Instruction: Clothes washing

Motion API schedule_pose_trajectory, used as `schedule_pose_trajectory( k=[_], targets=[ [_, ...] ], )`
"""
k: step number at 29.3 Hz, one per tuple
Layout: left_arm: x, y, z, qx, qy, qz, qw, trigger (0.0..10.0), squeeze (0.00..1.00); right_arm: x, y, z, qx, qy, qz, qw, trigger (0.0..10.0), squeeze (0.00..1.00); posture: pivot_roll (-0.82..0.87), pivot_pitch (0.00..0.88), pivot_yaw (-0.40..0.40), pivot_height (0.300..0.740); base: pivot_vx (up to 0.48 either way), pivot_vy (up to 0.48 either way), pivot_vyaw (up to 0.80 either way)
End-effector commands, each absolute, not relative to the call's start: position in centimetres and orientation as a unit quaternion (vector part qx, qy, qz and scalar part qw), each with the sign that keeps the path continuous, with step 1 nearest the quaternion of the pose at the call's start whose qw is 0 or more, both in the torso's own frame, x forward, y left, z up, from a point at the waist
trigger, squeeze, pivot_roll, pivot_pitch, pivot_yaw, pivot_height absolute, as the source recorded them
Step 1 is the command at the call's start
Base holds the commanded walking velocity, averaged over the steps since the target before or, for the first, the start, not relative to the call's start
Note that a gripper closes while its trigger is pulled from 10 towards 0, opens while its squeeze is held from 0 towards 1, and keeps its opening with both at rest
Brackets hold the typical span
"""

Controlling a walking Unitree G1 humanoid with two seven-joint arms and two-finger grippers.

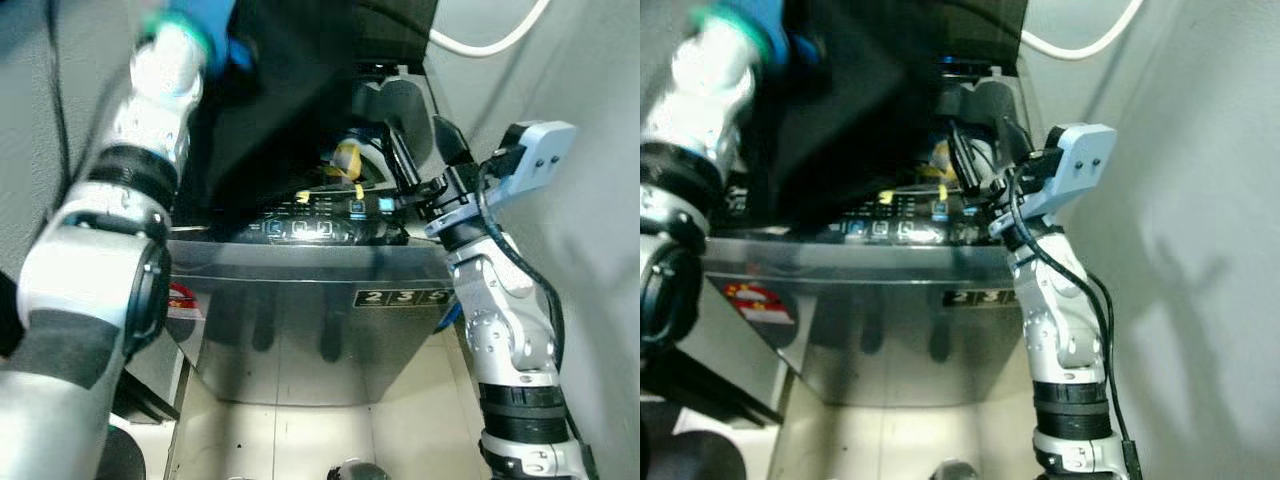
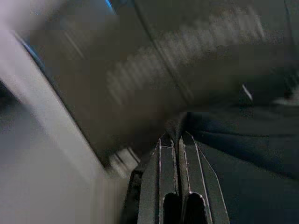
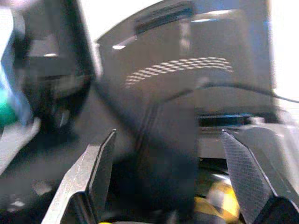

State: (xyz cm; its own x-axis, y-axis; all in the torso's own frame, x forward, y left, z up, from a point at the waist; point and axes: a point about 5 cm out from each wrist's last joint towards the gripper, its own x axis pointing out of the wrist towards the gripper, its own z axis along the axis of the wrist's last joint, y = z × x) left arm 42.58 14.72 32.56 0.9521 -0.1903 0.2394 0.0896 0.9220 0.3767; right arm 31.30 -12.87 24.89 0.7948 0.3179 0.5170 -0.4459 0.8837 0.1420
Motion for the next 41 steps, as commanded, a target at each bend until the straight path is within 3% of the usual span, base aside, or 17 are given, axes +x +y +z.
schedule_pose_trajectory(
  k=[1, 4, 5, 7, 10, 13, 18, 25, 26, 27, 28, 33, 37, 41],
  targets=[
    [42.5, 15.0, 32.4, 0.19, -0.141, -0.072, 0.969, 10.0, 0.0, 31.1, -12.9, 24.9, 0.13, -0.251, 0.201, 0.938, 10.0, 0.0, -0.05, 0.0, 0.038, 0.74, 0.0, 0.0, 0.0],
    [42.5, 15.0, 32.4, 0.19, -0.141, -0.072, 0.969, 10.0, 0.0, 31.1, -12.9, 24.9, 0.13, -0.251, 0.201, 0.938, 10.0, 0.0, -0.05, 0.0, 0.038, 0.74, 0.0, 0.0, 0.0],
    [42.4, 15.4, 31.8, 0.217, -0.152, -0.061, 0.962, 10.0, 1.0, 31.1, -12.9, 24.8, 0.13, -0.249, 0.202, 0.938, 10.0, 0.0, -0.05, 0.0, 0.038, 0.74, 0.0, 0.0, 0.0],
    [42.0, 16.9, 31.9, 0.198, -0.192, -0.021, 0.961, 10.0, 1.0, 31.2, -12.7, 24.8, 0.13, -0.247, 0.206, 0.938, 10.0, 0.0, -0.04, 0.0, 0.037, 0.74, 0.0, 0.0, 0.0],
    [41.5, 17.0, 32.6, 0.169, -0.235, -0.031, 0.957, 10.0, 1.0, 31.3, -12.7, 24.8, 0.131, -0.248, 0.206, 0.938, 10.0, 0.0, -0.04, 0.0, 0.04, 0.74, 0.0, 0.0, 0.0],
    [40.0, 16.2, 33.2, 0.138, -0.287, -0.112, 0.941, 10.0, 1.0, 31.2, -12.8, 24.8, 0.131, -0.247, 0.204, 0.938, 10.0, 0.0, -0.03, 0.0, 0.046, 0.74, 0.0, 0.0, 0.0],
    [37.1, 15.3, 31.0, 0.147, -0.259, -0.209, 0.931, 10.0, 1.0, 31.1, -13.0, 24.4, 0.132, -0.241, 0.201, 0.94, 10.0, 0.0, -0.01, 0.0, 0.047, 0.74, 0.0, 0.0, 0.0],
    [35.5, 15.9, 28.8, 0.174, -0.248, -0.187, 0.934, 10.0, 1.0, 31.3, -12.8, 24.6, 0.131, -0.242, 0.209, 0.938, 10.0, 0.0, -0.03, 0.0, 0.04, 0.74, 0.0, 0.0, 0.0],
    [34.8, 15.4, 29.0, 0.2, -0.262, -0.197, 0.924, 10.0, 0.33, 31.2, -12.9, 24.6, 0.129, -0.243, 0.208, 0.939, 10.0, 0.0, -0.03, 0.0, 0.042, 0.74, 0.0, 0.0, 0.0],
    [34.8, 15.4, 29.0, 0.2, -0.262, -0.197, 0.924, 10.0, 0.33, 31.2, -12.9, 24.6, 0.129, -0.243, 0.208, 0.939, 10.0, 0.0, -0.03, 0.0, 0.042, 0.74, 0.0, 0.0, 0.0],
    [34.1, 14.8, 29.1, 0.225, -0.271, -0.212, 0.912, 10.0, 0.0, 31.2, -13.1, 24.6, 0.127, -0.243, 0.206, 0.94, 10.0, 0.0, -0.03, 0.0, 0.04, 0.74, 0.0, 0.0, 0.0],
    [32.6, 14.3, 28.9, 0.23, -0.274, -0.222, 0.907, 10.0, 0.0, 31.1, -13.4, 24.6, 0.123, -0.242, 0.204, 0.941, 10.0, 0.0, -0.06, 0.0, 0.043, 0.74, 0.0, 0.0, 0.0],
    [31.2, 16.2, 27.4, 0.187, -0.255, -0.14, 0.938, 10.0, 0.0, 31.1, -13.5, 24.6, 0.12, -0.243, 0.2, 0.941, 10.0, 0.0, -0.08, 0.0, 0.044, 0.74, 0.0, 0.0, 0.0],
    [30.8, 16.7, 26.9, 0.186, -0.246, -0.119, 0.944, 10.0, 0.0, 31.0, -13.5, 24.5, 0.12, -0.242, 0.2, 0.942, 10.0, 0.0, -0.08, 0.0, 0.044, 0.74, 0.0, 0.0, 0.0]
  ],
)
